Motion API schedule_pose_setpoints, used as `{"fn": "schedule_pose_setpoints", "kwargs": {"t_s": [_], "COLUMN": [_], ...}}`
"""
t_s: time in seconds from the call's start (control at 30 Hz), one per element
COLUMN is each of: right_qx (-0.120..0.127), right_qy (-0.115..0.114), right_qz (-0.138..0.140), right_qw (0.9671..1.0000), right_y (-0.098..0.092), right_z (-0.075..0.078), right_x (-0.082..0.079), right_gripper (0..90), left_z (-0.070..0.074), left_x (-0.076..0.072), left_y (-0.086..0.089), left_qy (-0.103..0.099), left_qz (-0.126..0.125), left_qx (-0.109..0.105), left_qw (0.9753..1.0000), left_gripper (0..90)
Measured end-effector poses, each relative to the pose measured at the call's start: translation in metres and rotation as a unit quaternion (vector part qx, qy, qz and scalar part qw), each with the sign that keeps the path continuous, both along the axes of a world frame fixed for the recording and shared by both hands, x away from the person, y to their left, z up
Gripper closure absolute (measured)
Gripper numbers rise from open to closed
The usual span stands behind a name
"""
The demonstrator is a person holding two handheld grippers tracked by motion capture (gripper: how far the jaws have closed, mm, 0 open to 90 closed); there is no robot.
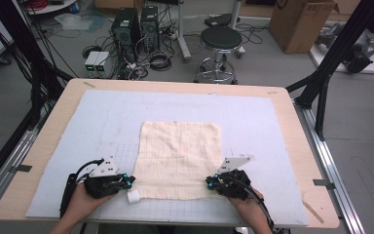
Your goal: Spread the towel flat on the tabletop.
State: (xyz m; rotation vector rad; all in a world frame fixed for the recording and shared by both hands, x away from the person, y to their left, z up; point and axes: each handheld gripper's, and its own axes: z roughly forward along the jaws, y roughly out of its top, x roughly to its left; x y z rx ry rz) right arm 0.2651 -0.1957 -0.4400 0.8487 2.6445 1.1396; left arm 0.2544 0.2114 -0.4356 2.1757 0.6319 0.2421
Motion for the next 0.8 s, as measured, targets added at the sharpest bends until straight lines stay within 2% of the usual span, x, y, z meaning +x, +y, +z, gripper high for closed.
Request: {"fn": "schedule_pose_setpoints", "kwargs": {"t_s": [0.13,0.23,0.4,0.57,0.73,0.8], "right_qx": [0.008,0.006,0.006,0.010,0.008,0.011], "right_qy": [0.010,0.012,0.015,0.018,0.018,0.016], "right_qz": [0.011,0.021,0.031,0.035,0.039,0.040], "right_qw": [0.9999,0.9997,0.9994,0.9992,0.9990,0.9990], "right_y": [0.004,0.009,0.013,0.015,0.016,0.015], "right_z": [0.000,0.001,0.001,0.001,0.001,0.001], "right_x": [-0.001,-0.004,-0.007,-0.010,-0.013,-0.014], "right_gripper": [87.9,87.9,87.9,87.9,87.7,84.4], "left_z": [0.000,0.001,0.001,0.003,0.001,0.002], "left_x": [-0.005,-0.006,-0.013,-0.022,-0.027,-0.027], "left_y": [0.005,0.010,0.015,0.016,0.017,0.017], "left_qy": [-0.006,-0.006,-0.007,-0.015,-0.010,-0.004], "left_qz": [0.006,0.018,0.020,0.021,0.018,0.019], "left_qx": [0.002,-0.006,-0.006,-0.006,-0.003,-0.008], "left_qw": [1.0000,0.9998,0.9998,0.9996,0.9998,0.9998], "left_gripper": [89.4,89.4,89.3,89.4,89.4,89.0]}}
